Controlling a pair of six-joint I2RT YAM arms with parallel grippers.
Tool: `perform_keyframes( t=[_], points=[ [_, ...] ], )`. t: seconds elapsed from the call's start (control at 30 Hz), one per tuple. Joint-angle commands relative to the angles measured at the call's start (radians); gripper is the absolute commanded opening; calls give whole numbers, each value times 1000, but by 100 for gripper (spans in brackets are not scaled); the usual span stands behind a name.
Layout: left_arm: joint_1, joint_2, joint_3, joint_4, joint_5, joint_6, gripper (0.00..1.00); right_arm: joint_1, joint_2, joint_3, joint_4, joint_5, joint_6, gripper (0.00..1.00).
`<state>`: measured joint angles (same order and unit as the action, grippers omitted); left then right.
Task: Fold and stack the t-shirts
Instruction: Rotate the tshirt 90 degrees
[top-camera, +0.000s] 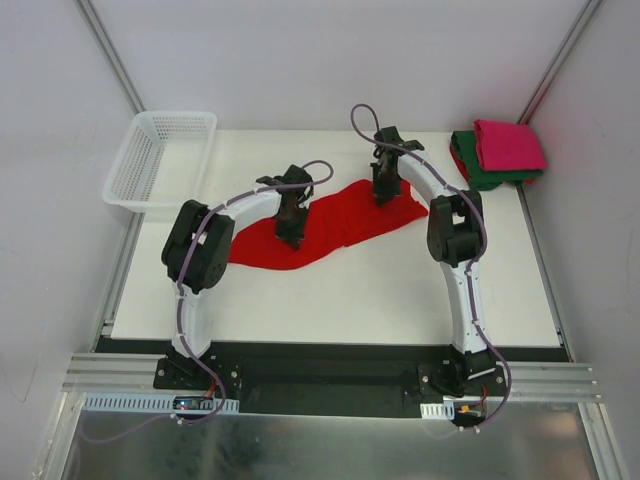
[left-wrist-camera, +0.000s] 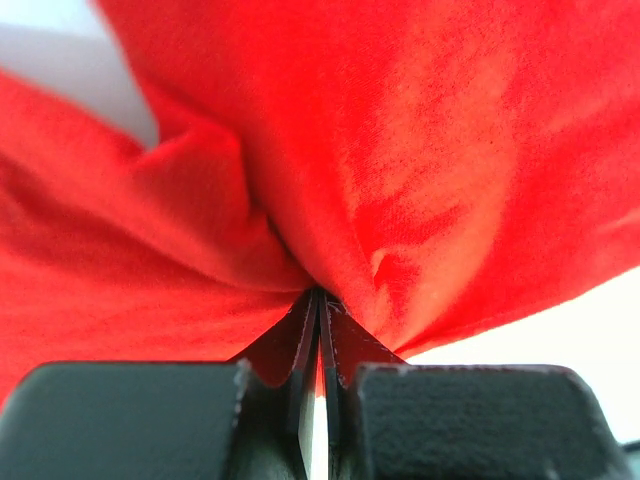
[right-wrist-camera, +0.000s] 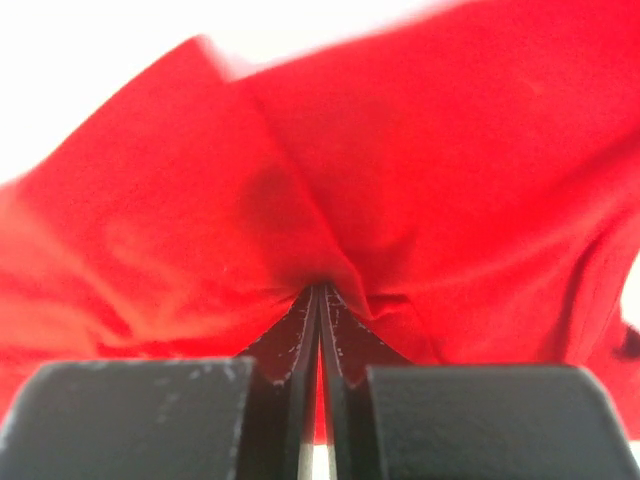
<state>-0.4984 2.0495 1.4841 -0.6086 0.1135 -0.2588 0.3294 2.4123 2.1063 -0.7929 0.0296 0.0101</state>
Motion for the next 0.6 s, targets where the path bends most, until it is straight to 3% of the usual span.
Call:
perform_keyframes(
  t=[0.0, 0.3, 0.57],
  points=[
    [-71, -40, -137, -111, 58, -78, 0, -9, 36, 32, -19, -14, -4, 4],
    [-218, -160, -225, -102, 115, -187, 0, -9, 45, 27, -20, -65, -4, 4],
    [-356, -170, -162, -94, 164, -283, 0, -9, 51, 29, -20, -117, -2, 4]
  ],
)
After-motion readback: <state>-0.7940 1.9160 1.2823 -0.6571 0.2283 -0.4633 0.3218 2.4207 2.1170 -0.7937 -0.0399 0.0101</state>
